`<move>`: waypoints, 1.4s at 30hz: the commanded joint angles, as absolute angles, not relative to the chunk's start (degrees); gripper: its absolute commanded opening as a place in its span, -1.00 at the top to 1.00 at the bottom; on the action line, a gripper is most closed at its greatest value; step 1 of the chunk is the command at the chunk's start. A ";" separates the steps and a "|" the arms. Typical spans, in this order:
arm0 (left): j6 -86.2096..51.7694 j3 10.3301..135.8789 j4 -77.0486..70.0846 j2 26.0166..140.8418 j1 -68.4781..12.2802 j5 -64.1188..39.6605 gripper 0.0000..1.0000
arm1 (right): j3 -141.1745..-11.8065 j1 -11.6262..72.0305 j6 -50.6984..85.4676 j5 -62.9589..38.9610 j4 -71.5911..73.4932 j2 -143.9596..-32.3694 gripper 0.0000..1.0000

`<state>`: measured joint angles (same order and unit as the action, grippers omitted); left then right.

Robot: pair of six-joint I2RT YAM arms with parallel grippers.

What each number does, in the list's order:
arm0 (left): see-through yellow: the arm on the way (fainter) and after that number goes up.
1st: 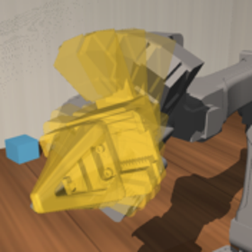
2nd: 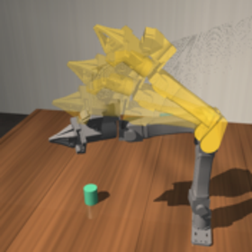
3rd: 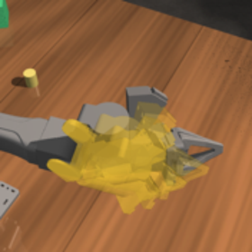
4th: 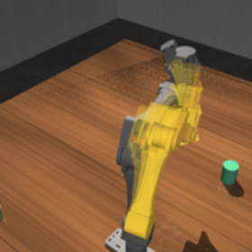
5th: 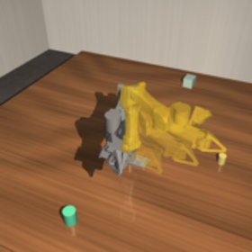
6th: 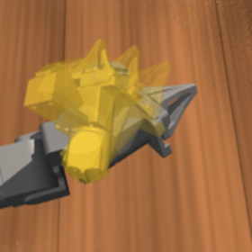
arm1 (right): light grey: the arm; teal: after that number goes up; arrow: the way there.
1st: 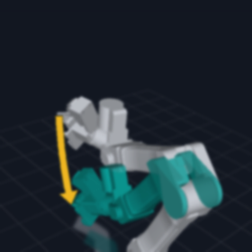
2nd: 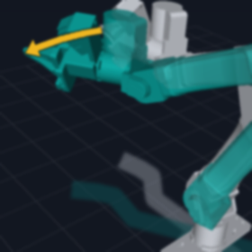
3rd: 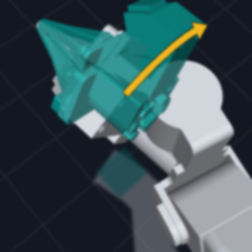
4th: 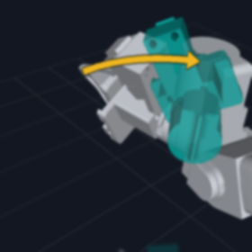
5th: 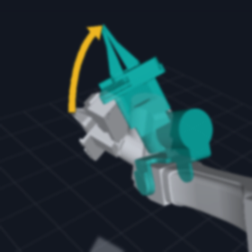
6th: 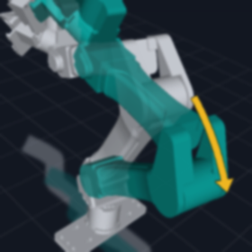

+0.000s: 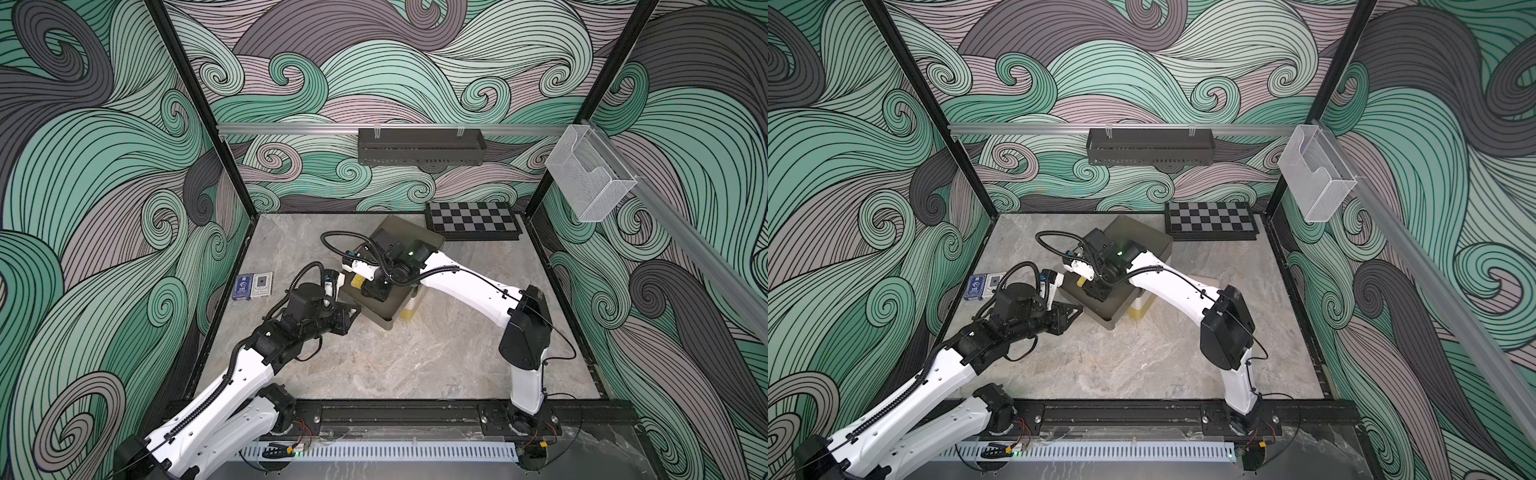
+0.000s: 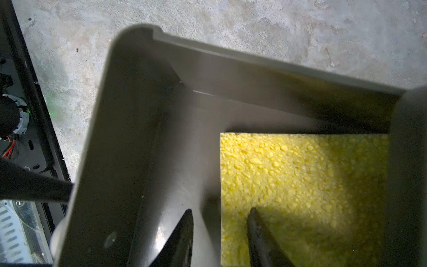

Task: Take the sponge out of the drawer
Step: Pick up the sponge from the drawer.

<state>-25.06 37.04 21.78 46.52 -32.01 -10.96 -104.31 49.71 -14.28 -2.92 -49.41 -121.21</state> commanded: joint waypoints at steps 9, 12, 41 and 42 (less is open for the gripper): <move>-24.83 36.70 22.64 46.96 -32.17 -10.73 0.72 | -102.13 49.22 -15.24 5.14 -47.42 -125.67 0.32; -24.81 36.67 22.51 47.05 -32.17 -10.85 0.73 | -101.61 49.16 -14.82 7.53 -47.28 -125.69 0.50; -24.83 36.46 21.48 47.29 -32.31 -11.25 0.72 | -85.77 32.58 1.14 -45.19 -34.54 -83.66 1.00; -24.81 36.47 21.48 47.29 -32.26 -11.32 0.72 | -83.58 29.62 2.38 -44.20 -33.10 -81.83 1.00</move>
